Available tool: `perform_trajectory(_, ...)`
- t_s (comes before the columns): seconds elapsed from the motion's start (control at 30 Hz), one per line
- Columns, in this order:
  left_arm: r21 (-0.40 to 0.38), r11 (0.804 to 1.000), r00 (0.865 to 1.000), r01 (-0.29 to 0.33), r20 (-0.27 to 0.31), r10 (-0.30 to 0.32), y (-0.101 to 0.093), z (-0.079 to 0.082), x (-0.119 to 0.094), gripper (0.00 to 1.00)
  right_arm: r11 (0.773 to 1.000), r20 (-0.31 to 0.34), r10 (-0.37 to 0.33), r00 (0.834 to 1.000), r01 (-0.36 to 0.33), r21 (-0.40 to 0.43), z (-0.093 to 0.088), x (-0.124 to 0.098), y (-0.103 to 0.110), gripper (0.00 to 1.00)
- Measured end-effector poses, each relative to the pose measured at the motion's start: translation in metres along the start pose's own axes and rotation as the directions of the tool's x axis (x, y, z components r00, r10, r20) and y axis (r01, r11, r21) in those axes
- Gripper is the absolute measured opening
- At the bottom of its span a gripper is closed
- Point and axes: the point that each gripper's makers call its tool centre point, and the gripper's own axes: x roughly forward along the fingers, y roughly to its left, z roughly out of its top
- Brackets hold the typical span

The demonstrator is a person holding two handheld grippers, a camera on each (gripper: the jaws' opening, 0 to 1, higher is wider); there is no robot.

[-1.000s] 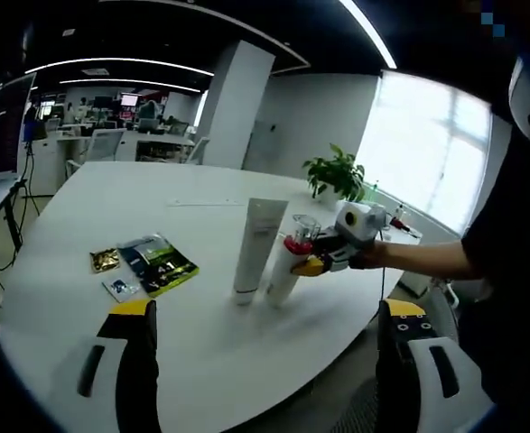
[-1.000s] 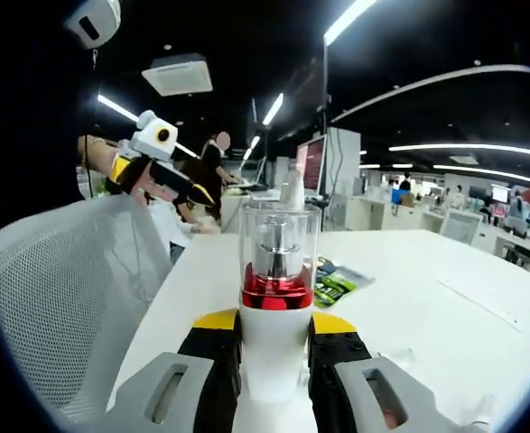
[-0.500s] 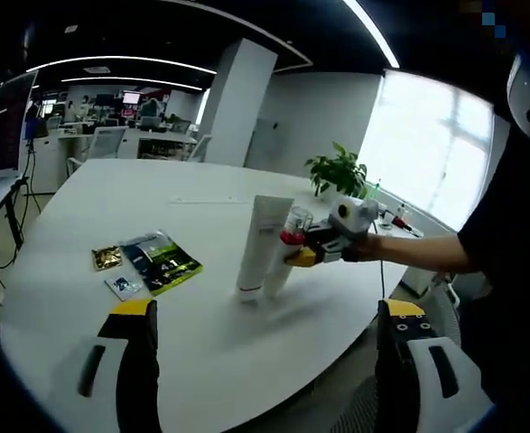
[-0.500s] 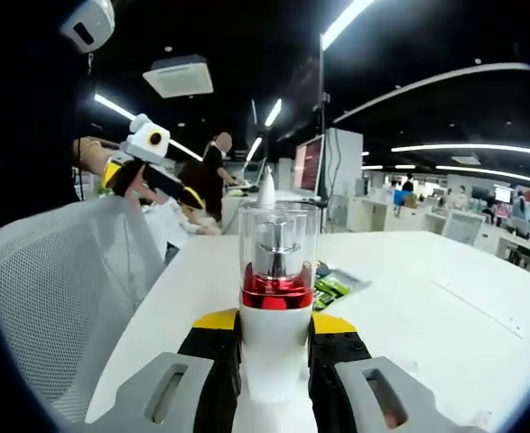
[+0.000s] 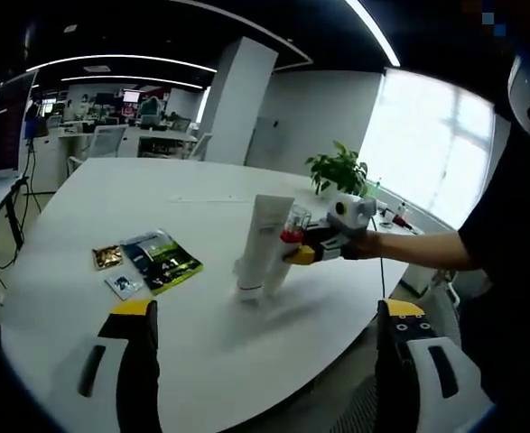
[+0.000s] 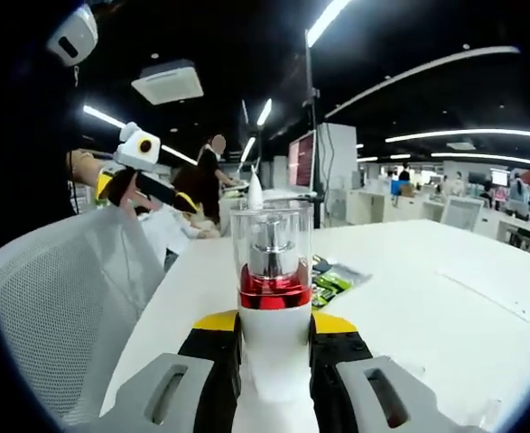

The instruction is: Arrange the skincare products in the storage area until every visible bottle or jar stands upright without overlapping.

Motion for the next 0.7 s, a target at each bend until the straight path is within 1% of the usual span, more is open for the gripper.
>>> perform_trajectory(0.1, 0.006, 1.000, 1.000, 0.005, 0.001, -0.005, -0.002, 0.004, -0.002, 0.94, 0.999, -0.009, -0.013, 1.000, 0.013, 0.030, 0.003, -0.001, 0.002, 0.22)
perform_trajectory(0.17, 0.012, 1.000, 1.000, 0.007, -0.002, -0.007, -0.003, 0.008, -0.003, 0.94, 0.998, -0.015, -0.022, 1.000, 0.023, 0.062, 0.004, -0.003, 0.004, 0.27)
perform_trajectory(0.23, 0.013, 1.000, 1.000, 0.012, 0.002, -0.012, -0.003, 0.011, -0.004, 0.94, 0.998, -0.054, -0.032, 0.998, 0.035, 0.042, 0.000, -0.005, 0.005, 0.30)
perform_trajectory(0.3, 0.012, 1.000, 1.000, 0.018, 0.007, -0.018, -0.005, 0.014, -0.004, 0.94, 0.998, -0.072, -0.036, 0.997, 0.040, 0.049, -0.002, -0.008, 0.009, 0.30)
perform_trajectory(0.37, 0.014, 1.000, 1.000, 0.025, 0.009, -0.025, -0.006, 0.014, -0.004, 0.93, 0.997, -0.090, -0.052, 0.995, 0.057, 0.058, -0.005, -0.012, 0.009, 0.33)
perform_trajectory(0.47, 0.014, 0.999, 0.999, 0.038, -0.001, -0.038, -0.009, 0.012, -0.005, 0.93, 0.994, -0.110, -0.071, 0.991, 0.079, 0.072, -0.007, -0.019, 0.011, 0.36)
perform_trajectory(0.57, 0.011, 0.999, 0.999, 0.048, -0.009, -0.048, -0.011, 0.008, -0.007, 0.93, 0.993, -0.184, -0.093, 0.979, 0.103, 0.050, -0.015, -0.025, 0.019, 0.40)
perform_trajectory(0.63, 0.001, 0.998, 0.998, 0.058, -0.024, -0.058, -0.012, 0.005, -0.008, 0.92, 0.992, -0.208, -0.095, 0.973, 0.109, 0.057, -0.019, -0.029, 0.026, 0.43)
perform_trajectory(0.67, -0.005, 0.998, 0.998, 0.056, -0.035, -0.057, -0.012, 0.003, -0.008, 0.92, 0.990, -0.228, -0.110, 0.967, 0.128, 0.063, -0.023, -0.031, 0.028, 0.46)
perform_trajectory(0.7, -0.011, 0.998, 0.997, 0.055, -0.049, -0.055, -0.011, 0.001, -0.009, 0.91, 0.989, -0.233, -0.117, 0.965, 0.136, 0.066, -0.024, -0.033, 0.027, 0.49)
